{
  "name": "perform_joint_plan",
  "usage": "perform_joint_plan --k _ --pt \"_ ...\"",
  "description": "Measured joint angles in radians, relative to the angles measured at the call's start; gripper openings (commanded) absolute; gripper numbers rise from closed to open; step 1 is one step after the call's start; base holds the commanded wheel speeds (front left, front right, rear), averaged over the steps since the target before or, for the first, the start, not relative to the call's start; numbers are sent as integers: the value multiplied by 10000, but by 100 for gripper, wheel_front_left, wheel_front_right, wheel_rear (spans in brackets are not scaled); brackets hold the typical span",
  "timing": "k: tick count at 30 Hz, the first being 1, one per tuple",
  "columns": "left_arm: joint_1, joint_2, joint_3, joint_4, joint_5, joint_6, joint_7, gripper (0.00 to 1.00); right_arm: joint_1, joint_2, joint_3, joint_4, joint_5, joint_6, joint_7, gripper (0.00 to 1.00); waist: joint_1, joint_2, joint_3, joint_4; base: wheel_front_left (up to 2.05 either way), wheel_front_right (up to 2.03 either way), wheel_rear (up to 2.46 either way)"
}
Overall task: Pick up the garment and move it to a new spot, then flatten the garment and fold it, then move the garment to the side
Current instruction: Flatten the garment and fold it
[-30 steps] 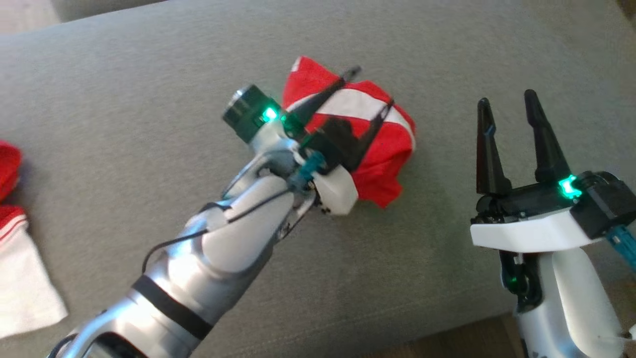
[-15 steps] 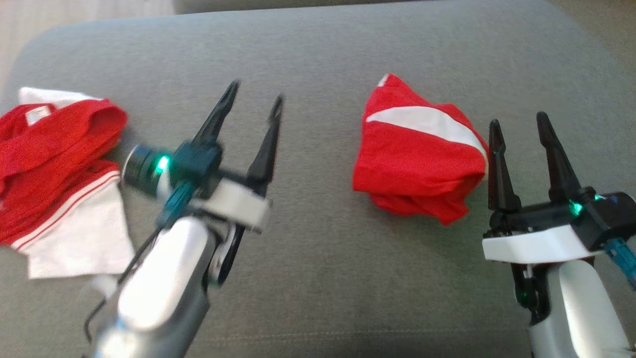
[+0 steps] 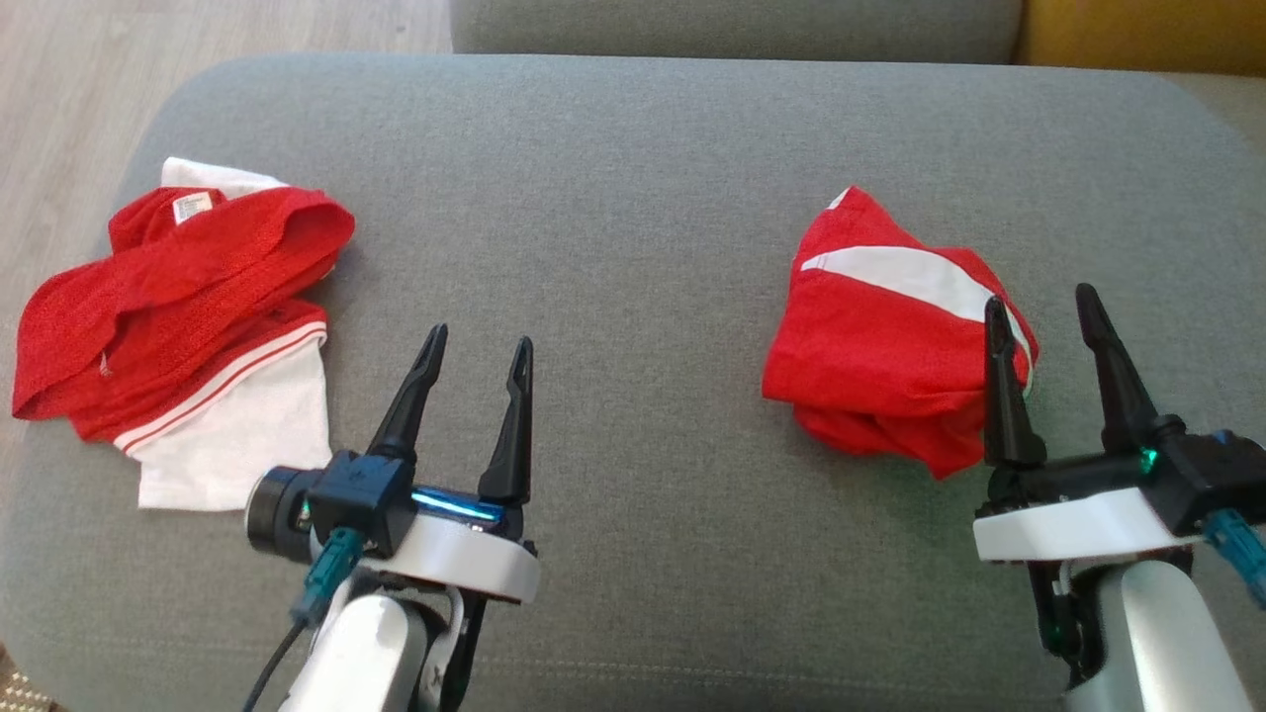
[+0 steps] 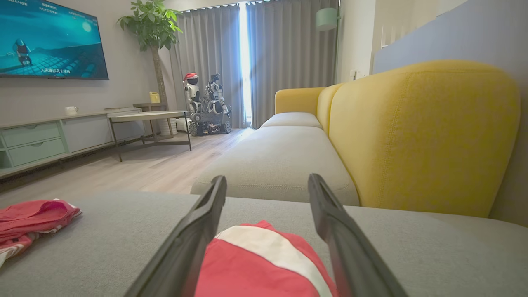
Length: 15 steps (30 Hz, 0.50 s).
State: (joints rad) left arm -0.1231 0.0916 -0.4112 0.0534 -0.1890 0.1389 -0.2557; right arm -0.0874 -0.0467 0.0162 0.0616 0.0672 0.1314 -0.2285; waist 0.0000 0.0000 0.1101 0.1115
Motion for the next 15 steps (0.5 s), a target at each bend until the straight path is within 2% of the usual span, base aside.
perform_joint_plan --k 7,11,12,15 --pt "-12 -253 343 -44 222 -341 0 100 -31 0 251 6 -188 0 303 100 0 0 111 69 0 0 0" --pt "-14 -322 527 -17 311 -456 0 100 -210 0 1135 307 -892 0 1198 100 0 0 256 108 0 0 0" --pt "-14 -347 602 13 311 -537 0 100 -445 -2 1498 648 -1216 0 1787 100 0 0 326 159 0 0 0" --pt "-20 -360 648 92 311 -614 0 100 -795 -79 1818 1101 -1551 0 2418 100 0 0 418 271 0 0 0"
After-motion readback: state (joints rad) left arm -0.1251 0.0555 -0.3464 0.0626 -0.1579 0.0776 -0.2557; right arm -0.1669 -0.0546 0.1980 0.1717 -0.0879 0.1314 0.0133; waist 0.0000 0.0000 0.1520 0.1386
